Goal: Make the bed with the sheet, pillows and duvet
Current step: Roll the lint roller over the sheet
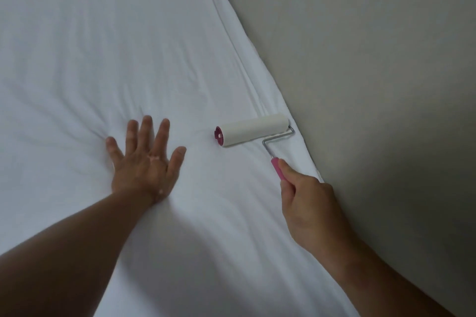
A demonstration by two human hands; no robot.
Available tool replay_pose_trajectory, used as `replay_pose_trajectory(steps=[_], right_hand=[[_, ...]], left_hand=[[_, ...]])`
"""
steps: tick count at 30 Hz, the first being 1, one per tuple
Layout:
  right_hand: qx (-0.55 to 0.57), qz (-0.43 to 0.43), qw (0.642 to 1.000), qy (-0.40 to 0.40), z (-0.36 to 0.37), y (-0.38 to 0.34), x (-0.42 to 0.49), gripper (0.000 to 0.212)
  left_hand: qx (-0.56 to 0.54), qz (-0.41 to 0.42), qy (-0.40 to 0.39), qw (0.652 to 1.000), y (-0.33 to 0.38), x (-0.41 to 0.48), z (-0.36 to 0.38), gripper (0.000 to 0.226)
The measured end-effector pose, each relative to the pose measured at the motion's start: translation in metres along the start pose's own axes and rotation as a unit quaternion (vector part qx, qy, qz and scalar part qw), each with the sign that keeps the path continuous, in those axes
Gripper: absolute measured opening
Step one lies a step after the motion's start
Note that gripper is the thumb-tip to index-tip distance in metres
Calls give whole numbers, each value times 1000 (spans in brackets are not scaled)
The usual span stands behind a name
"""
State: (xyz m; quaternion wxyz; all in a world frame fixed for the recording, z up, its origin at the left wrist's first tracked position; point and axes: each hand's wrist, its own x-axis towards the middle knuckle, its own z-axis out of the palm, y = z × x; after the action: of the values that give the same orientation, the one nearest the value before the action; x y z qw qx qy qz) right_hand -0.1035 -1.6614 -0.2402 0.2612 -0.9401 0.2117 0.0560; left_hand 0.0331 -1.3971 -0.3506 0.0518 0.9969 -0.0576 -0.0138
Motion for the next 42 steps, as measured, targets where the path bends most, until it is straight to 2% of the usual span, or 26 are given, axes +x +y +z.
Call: replay_pose_trajectory(steps=[9,12,16,19,21,25,28,35,39,42], right_hand=[[14,57,998,-17,-12,67,-123,45],[18,61,998,1,-26,79,-155,46],[-10,56,998,21,-60,74,-176,54],[-25,35,998,50,-75,55,-168,50],[-19,22,999,25,-70,42,-141,44],[0,18,999,42,-43,28,-82,39],[-8,24,1000,17,-21,39,-82,41],[38,75,996,28,-23,116,-204,36],[3,69,997,-18,-33,153,-279,56],[-1,86,996,-4,-33,171,-330,59]], left_hand=[[9,31,-97,995,-9,-1,-25,90],[14,76,-88,993,-7,-38,-33,95],[4,113,-92,989,15,-104,-27,88],[-8,101,-91,991,21,-114,-16,83],[-4,104,-91,990,20,-111,-12,81],[-8,106,-85,991,19,-112,-9,80],[0,106,-96,990,19,-110,-10,80],[17,104,-115,988,19,-107,-17,88],[35,94,-126,987,30,-121,-28,93],[32,131,-132,982,56,-160,-31,88]])
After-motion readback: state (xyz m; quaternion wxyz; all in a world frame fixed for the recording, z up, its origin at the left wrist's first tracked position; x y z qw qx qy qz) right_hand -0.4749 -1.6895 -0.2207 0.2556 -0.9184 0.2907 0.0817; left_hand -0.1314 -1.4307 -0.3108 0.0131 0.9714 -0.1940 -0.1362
